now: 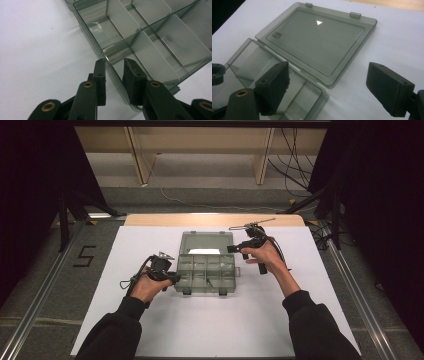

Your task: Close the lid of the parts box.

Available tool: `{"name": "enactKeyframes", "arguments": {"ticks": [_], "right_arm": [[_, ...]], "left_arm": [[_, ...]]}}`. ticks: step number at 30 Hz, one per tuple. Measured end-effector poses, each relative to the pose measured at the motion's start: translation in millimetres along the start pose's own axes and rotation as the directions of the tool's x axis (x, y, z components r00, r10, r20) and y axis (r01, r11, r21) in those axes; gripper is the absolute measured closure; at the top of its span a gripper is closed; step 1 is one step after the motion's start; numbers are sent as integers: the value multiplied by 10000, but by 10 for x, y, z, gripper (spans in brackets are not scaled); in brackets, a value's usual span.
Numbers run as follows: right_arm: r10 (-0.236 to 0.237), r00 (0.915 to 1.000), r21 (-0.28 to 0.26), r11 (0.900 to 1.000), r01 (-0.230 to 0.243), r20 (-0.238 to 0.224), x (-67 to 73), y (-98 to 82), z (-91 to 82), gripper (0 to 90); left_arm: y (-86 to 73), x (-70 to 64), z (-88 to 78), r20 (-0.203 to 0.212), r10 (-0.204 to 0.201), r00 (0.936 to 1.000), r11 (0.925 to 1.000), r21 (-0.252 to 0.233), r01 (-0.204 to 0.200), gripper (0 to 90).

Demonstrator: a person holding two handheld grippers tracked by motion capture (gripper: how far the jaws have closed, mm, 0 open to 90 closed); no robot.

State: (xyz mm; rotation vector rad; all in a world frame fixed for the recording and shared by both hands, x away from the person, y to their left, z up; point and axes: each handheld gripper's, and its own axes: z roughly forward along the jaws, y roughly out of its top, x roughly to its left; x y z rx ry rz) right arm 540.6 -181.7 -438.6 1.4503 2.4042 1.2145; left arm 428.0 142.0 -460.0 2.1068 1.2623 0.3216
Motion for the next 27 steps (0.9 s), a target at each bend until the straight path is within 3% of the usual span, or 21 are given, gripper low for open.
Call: {"name": "enactKeyframes", "arguments": {"ticks": [2,5,9,11,12,14,15,16,18,27], "right_arm": [[59,10000,493,9988,-59,-3,0,37,19,178],[139,9999,405,9991,-141,61,15,66,93,178],[106,9999,794,9968,-97,-119,2,115,169,216],[524,9986,1072,9929,-517,-34,0,128,201,208],[271,9996,1057,9940,-279,92,-19,138,217,212],[481,9988,1179,9918,-489,95,2,157,236,217],[259,9997,1192,9925,-261,39,-8,172,243,222],[515,9986,1247,9908,-521,84,16,183,250,225],[241,9997,1242,9919,-246,55,-1,200,276,231],[614,9976,1354,9887,-650,309,-28,170,388,237]], "left_arm": [[1,0,1,61,-115,9999,9999,0,115,719],[2,5,2,6,-137,9999,9999,4,137,720],[0,0,1,-3,-190,9998,9998,42,190,720],[-1,1,1,3,-201,9998,9998,43,201,719],[0,3,-1,9,-206,9998,9998,62,206,719],[2,3,-4,-6,-215,9998,9997,116,215,719],[10,5,-19,-20,-195,9998,9993,315,195,719],[13,10,-20,33,-185,9998,9991,379,184,719],[12,20,-23,110,-96,9999,9990,426,91,719],[13,45,-28,284,-108,9995,9988,490,94,718]]}}
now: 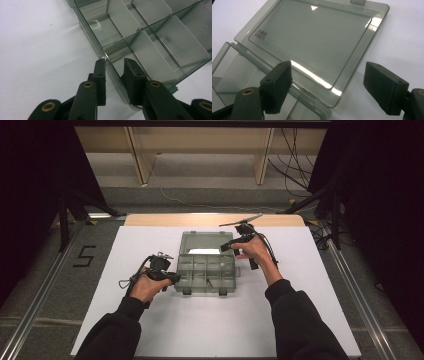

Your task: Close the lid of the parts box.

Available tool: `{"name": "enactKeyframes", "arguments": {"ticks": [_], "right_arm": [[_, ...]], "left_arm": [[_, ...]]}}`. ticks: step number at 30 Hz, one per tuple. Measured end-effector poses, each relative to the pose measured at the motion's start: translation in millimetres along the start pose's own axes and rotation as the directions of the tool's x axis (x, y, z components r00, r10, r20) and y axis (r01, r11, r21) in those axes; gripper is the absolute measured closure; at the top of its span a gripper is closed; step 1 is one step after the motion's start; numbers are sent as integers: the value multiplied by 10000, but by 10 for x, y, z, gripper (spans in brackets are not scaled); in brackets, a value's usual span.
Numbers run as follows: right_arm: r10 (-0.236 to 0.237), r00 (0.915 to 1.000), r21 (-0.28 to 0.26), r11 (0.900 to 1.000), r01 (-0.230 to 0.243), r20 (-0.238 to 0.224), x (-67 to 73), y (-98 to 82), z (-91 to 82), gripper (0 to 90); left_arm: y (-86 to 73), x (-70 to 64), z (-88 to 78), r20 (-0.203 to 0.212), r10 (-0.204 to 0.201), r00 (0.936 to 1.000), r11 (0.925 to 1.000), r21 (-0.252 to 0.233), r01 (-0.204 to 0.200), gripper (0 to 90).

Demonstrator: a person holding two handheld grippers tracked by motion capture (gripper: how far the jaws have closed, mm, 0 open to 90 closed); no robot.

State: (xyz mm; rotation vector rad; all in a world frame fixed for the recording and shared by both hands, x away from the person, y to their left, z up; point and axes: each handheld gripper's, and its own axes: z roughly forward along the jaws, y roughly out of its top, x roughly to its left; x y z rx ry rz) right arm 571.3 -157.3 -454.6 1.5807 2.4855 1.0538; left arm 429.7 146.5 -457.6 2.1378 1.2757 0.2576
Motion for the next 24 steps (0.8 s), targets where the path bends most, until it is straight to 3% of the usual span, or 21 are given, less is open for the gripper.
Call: {"name": "enactKeyframes", "arguments": {"ticks": [9,24], "right_arm": [[161,9998,185,9997,-159,-120,-39,-26,67,252],[441,9990,183,9989,-440,1,-76,-38,127,277]], "left_arm": [[0,9,0,77,-110,9999,9999,-17,110,718],[0,15,-6,74,87,9999,9999,91,-88,712]]}}
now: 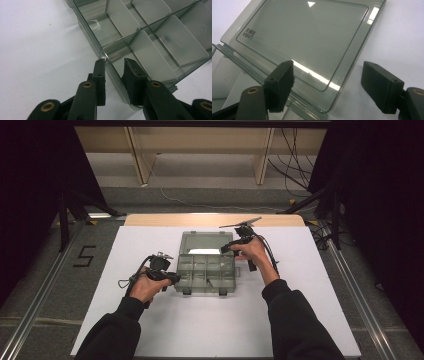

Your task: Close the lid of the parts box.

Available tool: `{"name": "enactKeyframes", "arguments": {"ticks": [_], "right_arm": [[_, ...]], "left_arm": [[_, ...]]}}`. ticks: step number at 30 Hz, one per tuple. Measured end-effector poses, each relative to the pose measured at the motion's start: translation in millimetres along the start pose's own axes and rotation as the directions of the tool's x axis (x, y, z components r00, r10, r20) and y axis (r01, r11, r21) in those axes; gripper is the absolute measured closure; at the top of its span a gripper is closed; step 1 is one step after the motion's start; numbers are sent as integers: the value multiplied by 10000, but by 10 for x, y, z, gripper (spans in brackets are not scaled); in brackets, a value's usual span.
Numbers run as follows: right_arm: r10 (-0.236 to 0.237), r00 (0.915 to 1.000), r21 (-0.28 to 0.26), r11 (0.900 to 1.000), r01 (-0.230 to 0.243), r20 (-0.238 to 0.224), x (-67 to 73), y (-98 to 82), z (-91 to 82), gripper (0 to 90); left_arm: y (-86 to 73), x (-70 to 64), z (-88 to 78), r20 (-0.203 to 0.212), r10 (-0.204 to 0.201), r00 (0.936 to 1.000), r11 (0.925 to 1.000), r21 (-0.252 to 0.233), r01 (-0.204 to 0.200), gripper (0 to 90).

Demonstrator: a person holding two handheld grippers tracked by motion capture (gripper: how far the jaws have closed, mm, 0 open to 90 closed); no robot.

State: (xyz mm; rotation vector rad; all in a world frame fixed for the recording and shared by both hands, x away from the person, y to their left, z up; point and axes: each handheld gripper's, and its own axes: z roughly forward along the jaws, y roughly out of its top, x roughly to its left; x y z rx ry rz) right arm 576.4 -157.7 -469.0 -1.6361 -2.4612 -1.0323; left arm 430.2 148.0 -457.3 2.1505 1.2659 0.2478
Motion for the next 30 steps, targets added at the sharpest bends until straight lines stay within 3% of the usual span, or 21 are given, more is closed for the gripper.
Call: {"name": "enactKeyframes", "arguments": {"ticks": [1,3,8,11,14,18,20,22,24,30], "right_arm": [[167,9999,127,9998,-166,-40,12,-1,-6,279],[-60,10000,30,10000,60,-8,3,-6,6,279],[282,9996,228,9993,-281,-30,29,-7,12,282],[120,9999,140,9998,-120,-35,15,-14,28,287],[435,9990,280,9987,-432,-79,34,-12,27,296],[489,9985,215,9986,-484,-264,41,-14,43,306],[494,9987,115,9987,-493,-148,48,-16,49,308],[518,9983,208,9985,-513,-251,45,-14,44,313],[523,9984,205,9984,-518,-237,46,-14,44,321],[422,9991,156,9990,-421,-78,48,-18,43,357]], "left_arm": [[0,-1,1,-3,-23,10000,10000,-10,23,712],[0,-2,1,-4,-14,10000,10000,-6,14,712],[-1,4,-1,29,7,10000,10000,1,-7,713],[-1,6,-3,62,-20,10000,10000,-19,20,714],[-2,1,3,75,-112,9999,9999,-108,113,716],[-3,5,0,98,-53,9999,9999,-92,54,719],[-3,2,2,56,-135,9999,9998,-163,136,723],[-4,4,-1,60,-100,9999,9998,-173,101,729],[-2,11,-16,93,187,9998,9998,-41,-187,733],[-6,0,-9,25,172,9998,9997,-150,-171,734]]}}
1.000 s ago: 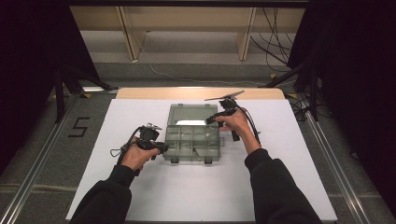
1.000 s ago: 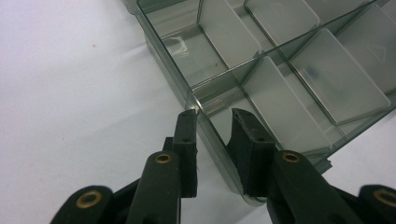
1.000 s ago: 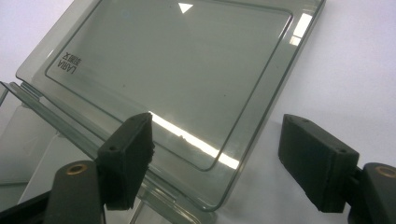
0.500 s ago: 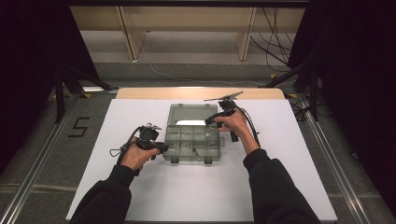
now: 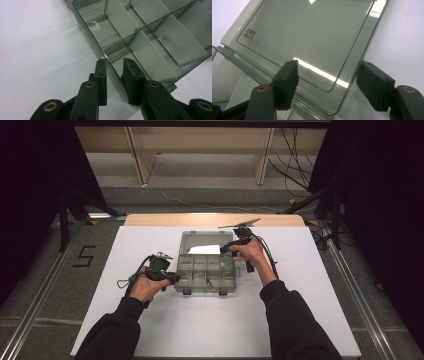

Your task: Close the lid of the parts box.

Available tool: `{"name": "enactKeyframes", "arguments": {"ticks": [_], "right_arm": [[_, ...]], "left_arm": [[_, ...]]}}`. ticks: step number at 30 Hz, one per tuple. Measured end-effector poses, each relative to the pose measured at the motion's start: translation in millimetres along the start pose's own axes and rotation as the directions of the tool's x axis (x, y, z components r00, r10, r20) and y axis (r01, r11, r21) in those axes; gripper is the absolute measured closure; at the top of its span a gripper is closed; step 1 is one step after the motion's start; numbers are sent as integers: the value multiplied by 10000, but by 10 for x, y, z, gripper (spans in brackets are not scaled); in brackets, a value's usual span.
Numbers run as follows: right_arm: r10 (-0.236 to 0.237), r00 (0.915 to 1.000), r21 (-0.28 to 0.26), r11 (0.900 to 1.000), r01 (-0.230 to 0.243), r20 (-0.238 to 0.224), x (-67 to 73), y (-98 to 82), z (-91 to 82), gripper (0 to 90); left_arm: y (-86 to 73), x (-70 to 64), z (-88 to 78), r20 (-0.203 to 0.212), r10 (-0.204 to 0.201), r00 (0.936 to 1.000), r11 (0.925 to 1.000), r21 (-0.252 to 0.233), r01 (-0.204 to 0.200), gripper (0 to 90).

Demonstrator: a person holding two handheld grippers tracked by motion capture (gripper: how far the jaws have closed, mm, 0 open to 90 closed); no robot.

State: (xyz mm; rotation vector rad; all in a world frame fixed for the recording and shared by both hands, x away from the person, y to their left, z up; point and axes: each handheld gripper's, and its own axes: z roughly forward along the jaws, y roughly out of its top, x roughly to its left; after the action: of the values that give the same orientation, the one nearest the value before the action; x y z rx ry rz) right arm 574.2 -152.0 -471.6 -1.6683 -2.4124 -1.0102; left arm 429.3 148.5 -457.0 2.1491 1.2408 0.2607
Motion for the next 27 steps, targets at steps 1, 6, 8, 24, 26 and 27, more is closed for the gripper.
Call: {"name": "enactKeyframes", "arguments": {"ticks": [1,6,8,24,26,27], "right_arm": [[131,9999,72,9999,-131,73,8,0,-5,369],[11,10000,-148,9999,-10,49,-18,2,-27,426],[25,10000,-231,9997,-23,66,-29,4,-49,460],[198,9998,-935,9954,-193,34,-58,-13,-205,668],[185,9997,-1064,9941,-200,-148,-68,-21,-234,702],[77,9998,-1187,9929,-98,-178,-86,-28,-244,716]], "left_arm": [[0,-2,0,-14,6,10000,10000,-2,-6,734],[-10,-8,18,-76,3,10000,9996,-281,-5,735],[-4,-6,9,-37,53,10000,9999,-150,-53,734],[-14,-6,20,-64,27,10000,9995,-325,-29,734],[-14,-6,19,-61,58,10000,9995,-324,-60,734],[-15,-5,18,-49,67,10000,9994,-325,-69,734]]}}
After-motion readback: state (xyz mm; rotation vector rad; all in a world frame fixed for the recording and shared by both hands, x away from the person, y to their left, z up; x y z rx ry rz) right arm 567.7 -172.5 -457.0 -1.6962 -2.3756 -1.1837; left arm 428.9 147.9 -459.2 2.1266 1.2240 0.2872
